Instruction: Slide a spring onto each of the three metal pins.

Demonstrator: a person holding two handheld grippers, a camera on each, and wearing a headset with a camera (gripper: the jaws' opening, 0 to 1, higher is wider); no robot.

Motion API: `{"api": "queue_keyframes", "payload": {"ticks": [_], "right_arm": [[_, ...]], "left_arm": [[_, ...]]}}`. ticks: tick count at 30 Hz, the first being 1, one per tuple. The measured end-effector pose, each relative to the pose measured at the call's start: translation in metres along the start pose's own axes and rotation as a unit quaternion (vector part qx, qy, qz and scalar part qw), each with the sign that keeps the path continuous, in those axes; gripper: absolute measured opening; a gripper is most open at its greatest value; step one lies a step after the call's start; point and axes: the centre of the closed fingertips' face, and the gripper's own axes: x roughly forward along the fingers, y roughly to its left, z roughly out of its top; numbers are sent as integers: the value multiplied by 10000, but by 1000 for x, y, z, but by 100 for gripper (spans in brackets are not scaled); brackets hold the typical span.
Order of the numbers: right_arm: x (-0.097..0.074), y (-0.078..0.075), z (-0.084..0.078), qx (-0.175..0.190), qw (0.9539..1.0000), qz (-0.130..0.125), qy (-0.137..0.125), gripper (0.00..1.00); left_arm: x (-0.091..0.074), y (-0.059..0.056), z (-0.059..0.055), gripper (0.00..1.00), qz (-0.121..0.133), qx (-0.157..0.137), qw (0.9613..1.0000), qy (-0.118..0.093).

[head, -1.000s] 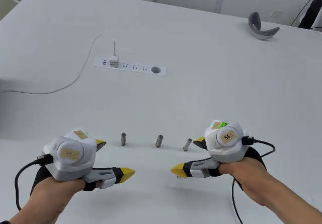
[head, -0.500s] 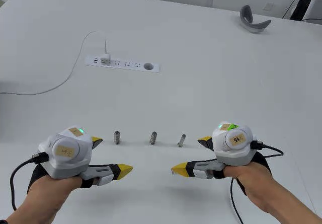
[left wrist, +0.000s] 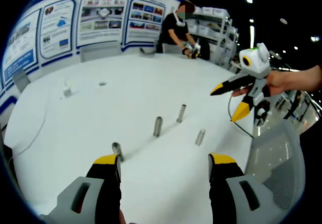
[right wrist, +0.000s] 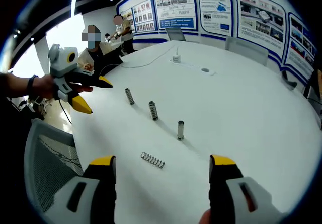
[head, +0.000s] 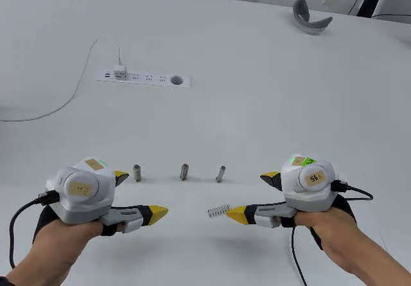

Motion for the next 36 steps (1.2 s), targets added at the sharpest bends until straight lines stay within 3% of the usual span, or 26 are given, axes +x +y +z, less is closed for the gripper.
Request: {"api": "queue_keyframes", "payload": {"ticks": [15,36], "right_arm": [[-14,-11,-9,98,9999,-47,-53,79],[-21,-6,-20,204,9997,59,-91,81]], "left_arm": [[19,-17,4,73,-201,126,9997,97],[63,-60,2,71,-716,545,9951,418]]}}
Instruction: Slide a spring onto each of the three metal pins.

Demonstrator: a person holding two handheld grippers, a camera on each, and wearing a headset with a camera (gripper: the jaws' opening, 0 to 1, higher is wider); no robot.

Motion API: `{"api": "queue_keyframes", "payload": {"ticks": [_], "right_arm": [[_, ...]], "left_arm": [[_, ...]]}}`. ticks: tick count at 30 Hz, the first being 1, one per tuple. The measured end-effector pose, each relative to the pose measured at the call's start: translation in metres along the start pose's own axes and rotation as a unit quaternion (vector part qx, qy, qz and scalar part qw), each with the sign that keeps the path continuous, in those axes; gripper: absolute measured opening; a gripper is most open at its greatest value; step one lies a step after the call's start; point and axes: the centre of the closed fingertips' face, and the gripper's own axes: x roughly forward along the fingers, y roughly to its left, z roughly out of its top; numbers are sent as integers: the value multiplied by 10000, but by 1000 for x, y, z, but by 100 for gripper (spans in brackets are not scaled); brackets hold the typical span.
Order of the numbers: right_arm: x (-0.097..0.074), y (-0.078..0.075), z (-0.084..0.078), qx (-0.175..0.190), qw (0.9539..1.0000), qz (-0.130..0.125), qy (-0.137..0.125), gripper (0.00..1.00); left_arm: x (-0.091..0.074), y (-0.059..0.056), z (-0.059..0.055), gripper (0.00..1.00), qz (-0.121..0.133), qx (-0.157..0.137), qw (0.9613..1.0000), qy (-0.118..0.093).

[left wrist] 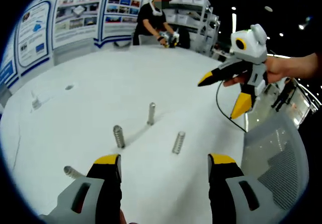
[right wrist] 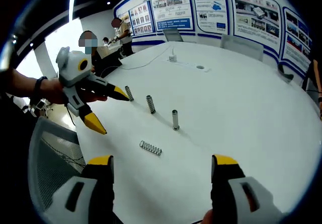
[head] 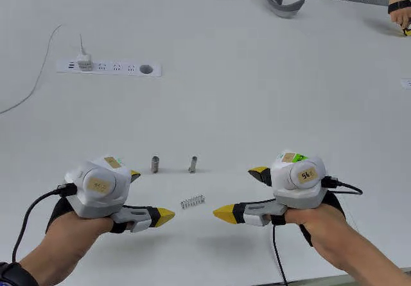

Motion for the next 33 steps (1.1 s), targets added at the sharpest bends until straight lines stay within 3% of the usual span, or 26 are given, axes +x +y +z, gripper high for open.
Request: {"api": "queue_keyframes", "payload": {"ticks": [10,19,33], "right_arm": [[-4,0,-6,72,10000,5,0,81],[-5,-1,-11,142,9999,5,15,81],[-3,7,-17,197,9998,95,24,81]], "left_arm": [[19,-13,3,71,-188,96,9997,78],[32,-17,4,68,-282,214,9992,181],[60,-26,-5,57,-354,306,9978,460]]}}
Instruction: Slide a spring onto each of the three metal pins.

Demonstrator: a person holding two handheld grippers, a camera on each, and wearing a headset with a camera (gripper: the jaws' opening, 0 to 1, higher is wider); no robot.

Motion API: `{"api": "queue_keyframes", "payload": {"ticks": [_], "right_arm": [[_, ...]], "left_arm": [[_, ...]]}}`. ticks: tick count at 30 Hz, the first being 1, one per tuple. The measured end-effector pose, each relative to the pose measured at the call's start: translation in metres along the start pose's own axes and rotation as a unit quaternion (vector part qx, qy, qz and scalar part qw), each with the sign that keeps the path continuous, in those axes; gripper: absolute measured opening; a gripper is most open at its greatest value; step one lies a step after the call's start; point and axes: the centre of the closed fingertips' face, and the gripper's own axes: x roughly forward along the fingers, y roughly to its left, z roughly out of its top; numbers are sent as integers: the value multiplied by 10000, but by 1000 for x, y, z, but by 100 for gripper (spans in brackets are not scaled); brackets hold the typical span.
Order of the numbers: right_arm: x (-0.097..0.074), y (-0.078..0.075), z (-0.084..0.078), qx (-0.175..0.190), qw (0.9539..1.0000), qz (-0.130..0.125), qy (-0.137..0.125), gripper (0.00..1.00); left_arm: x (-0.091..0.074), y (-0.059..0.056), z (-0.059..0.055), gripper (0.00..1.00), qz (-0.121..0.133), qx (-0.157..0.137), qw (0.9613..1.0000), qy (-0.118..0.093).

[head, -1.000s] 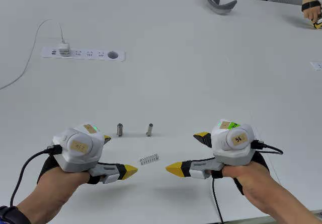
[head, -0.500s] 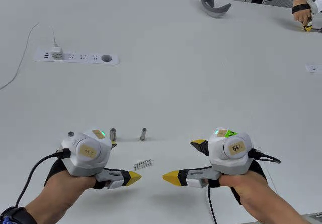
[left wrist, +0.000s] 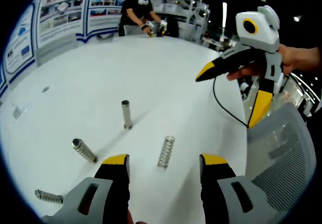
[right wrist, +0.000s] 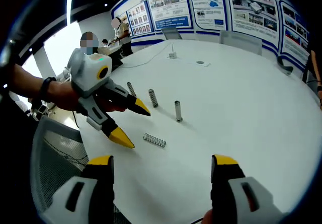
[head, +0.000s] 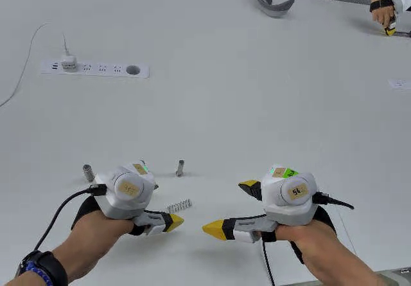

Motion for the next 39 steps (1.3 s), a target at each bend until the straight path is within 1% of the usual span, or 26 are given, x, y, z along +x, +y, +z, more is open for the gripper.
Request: {"api": "queue_keyframes", "payload": {"ticks": [5,7,9,13,18,20,22,25,28,32,33,34,35,36,37,39], "right_arm": [[-1,-1,-1,41,10000,-10,-18,81],[-2,-1,-3,46,10000,-3,3,80],[-2,-1,-5,49,10000,2,18,80],[-3,-2,-7,78,10000,-18,35,80],[-4,-3,-7,110,9999,-35,13,80],[-5,-4,-8,111,9999,-35,28,80],[-5,-3,-8,107,9999,-31,37,80],[-5,-3,-7,124,9999,-30,27,80],[-5,-3,-7,123,9999,-27,32,80],[-4,-4,-6,110,9999,-30,32,79],[-4,-4,-5,106,9999,-32,29,79],[-4,-4,-5,103,9999,-32,26,79],[-4,-5,-5,101,9999,-34,27,79],[-4,-5,-4,91,9999,-37,26,79],[-4,-5,-4,87,10000,-37,28,79],[-5,-5,-3,81,10000,-37,26,79]], "left_arm": [[9,-2,-2,55,-51,11,10000,73],[12,-2,-2,53,-50,22,9999,106],[14,-4,-1,51,-97,-89,9999,88],[20,-3,-2,45,-65,-108,9999,99],[25,-4,-5,39,-50,-59,9998,183],[25,-3,-6,34,-14,-10,9998,186],[27,-3,-7,30,-3,-45,9998,187],[28,-1,-9,27,39,-32,9997,222],[29,-2,-12,25,94,149,9994,309],[30,0,-12,20,207,441,9982,343],[30,1,-12,18,261,510,9977,362],[30,3,-12,14,313,699,9963,378],[30,2,-12,13,304,710,9964,362],[30,2,-12,12,324,854,9950,406],[29,1,-13,12,339,866,9947,438],[29,1,-13,11,373,887,9944,438]]}}
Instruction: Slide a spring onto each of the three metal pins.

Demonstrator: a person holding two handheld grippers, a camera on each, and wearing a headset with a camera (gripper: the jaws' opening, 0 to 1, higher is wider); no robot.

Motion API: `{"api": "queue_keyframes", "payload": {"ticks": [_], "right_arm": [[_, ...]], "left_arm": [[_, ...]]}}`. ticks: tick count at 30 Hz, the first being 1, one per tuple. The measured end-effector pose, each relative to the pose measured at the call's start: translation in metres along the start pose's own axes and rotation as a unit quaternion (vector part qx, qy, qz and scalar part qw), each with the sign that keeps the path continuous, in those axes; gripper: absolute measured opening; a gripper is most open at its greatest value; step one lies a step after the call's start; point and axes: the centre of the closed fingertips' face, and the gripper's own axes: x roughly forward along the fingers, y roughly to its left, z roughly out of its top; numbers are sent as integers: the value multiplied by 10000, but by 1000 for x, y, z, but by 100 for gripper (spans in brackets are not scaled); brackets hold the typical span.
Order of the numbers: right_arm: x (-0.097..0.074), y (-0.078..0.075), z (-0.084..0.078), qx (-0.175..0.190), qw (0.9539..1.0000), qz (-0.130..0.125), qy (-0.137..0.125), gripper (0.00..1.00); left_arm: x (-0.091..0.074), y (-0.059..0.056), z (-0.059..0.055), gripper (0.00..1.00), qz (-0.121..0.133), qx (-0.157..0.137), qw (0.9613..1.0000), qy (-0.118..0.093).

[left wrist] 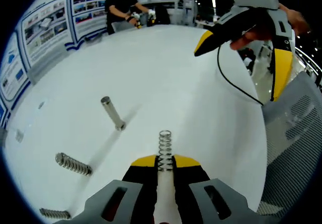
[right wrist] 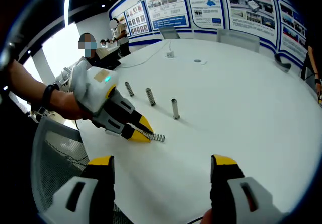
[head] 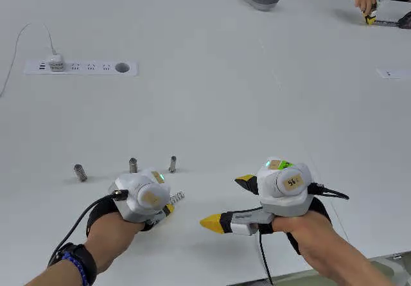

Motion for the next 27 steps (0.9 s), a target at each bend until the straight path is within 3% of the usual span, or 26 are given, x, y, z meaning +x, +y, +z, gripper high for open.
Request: {"api": "queue_keyframes", "payload": {"ticks": [11,27], "right_arm": [[0,1,2,57,10000,-35,-42,79],[13,16,8,240,9995,198,-102,74]], "left_arm": [[-14,5,-10,10,53,-228,9997,39],[-53,14,-10,10,155,-679,9970,-329]]}}
